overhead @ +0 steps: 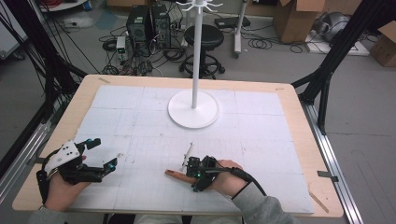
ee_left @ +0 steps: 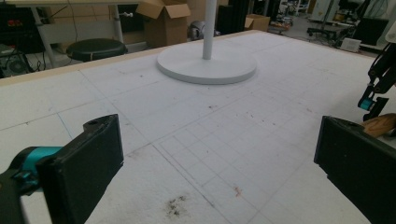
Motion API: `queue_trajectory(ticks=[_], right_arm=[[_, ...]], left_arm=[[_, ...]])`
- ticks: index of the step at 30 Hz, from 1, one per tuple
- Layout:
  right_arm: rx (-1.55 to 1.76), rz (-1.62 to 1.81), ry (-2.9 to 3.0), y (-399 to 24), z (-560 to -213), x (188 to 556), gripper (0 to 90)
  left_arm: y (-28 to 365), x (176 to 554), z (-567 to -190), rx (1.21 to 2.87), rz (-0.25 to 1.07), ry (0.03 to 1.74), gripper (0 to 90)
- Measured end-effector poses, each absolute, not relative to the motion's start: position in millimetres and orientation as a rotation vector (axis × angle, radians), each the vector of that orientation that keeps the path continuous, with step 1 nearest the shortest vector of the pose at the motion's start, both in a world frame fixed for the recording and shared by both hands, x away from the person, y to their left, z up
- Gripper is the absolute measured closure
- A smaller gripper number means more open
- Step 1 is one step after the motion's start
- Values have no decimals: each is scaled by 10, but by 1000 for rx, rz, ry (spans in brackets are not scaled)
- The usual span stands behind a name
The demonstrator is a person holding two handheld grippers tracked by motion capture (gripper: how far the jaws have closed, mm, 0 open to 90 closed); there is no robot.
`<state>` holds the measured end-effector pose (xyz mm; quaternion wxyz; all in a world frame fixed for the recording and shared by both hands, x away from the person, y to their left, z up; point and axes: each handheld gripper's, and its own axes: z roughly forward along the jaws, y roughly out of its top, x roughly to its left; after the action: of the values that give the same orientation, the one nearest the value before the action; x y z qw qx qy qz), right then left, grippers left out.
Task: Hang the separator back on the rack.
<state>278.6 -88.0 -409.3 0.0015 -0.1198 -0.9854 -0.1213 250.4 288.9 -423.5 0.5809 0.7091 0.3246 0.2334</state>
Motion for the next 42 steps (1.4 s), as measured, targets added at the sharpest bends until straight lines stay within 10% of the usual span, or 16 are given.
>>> queue_trajectory(ticks=[42], right_arm=[[-393,-791,-3117,-1114,-3677,2833,698]], left_arm=[[2898,2502,-4229,1657,547,755,18]])
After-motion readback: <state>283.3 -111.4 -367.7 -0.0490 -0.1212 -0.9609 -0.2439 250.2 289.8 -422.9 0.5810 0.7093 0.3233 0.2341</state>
